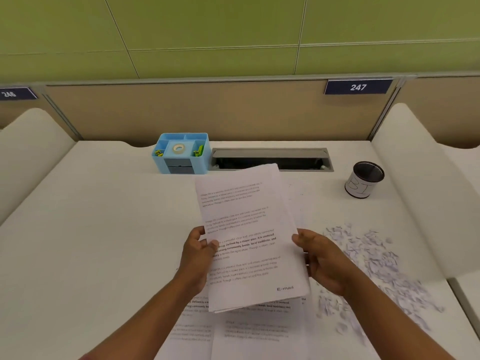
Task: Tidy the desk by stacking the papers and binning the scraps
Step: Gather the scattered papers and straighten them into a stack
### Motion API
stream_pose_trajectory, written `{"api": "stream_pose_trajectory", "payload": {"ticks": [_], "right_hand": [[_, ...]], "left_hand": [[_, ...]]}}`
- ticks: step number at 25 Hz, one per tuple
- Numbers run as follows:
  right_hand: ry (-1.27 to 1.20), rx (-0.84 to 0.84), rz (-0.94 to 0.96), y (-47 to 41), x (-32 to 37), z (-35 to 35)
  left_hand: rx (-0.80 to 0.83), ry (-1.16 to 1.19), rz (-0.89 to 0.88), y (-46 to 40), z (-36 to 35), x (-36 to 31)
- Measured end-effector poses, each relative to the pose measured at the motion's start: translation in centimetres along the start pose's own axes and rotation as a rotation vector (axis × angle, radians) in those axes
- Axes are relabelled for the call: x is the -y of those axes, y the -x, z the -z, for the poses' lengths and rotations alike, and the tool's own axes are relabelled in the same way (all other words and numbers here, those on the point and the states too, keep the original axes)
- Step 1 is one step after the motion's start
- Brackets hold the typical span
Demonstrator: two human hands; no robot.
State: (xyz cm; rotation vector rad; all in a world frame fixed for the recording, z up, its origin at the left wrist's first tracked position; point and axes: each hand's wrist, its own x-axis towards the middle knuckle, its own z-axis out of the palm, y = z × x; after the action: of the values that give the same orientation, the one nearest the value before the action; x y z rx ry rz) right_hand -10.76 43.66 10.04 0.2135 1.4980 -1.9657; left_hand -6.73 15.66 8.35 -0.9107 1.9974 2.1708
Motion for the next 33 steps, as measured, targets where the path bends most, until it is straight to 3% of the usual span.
{"api": "stream_pose_trajectory", "payload": {"ticks": [4, 14, 16, 19, 23, 33], "right_hand": [[-0.028, 0.043, -0.074, -1.3, -1.7, -0.3], [0.017, -0.116, -0.131, -4.2, -4.4, 2.7], [-0.017, -0.151, -0.138, -4.3, -5.1, 3.4], [-0.039, -0.215, -0.119, -5.1, -5.7, 3.5], [-0.030, -0.238, -0.105, -6.0, -6.3, 2.1], [-0.034, -0.261, -0.145, -6.7, -8.1, 0.7]], "left_hand": [[0.107, -0.111, 0.034, -0.1, -0.6, 1.2], [0.153, -0.136, 0.198, -2.3, -1.7, 3.4], [0.092, -0.201, 0.197, -2.6, -1.4, 3.4], [-0.095, -0.543, 0.153, -3.8, 0.4, 4.5], [-0.189, -0.904, 0.224, -3.7, 2.5, 5.5], [-0.245, -0.924, 0.231, -2.5, 6.9, 7.5]]}}
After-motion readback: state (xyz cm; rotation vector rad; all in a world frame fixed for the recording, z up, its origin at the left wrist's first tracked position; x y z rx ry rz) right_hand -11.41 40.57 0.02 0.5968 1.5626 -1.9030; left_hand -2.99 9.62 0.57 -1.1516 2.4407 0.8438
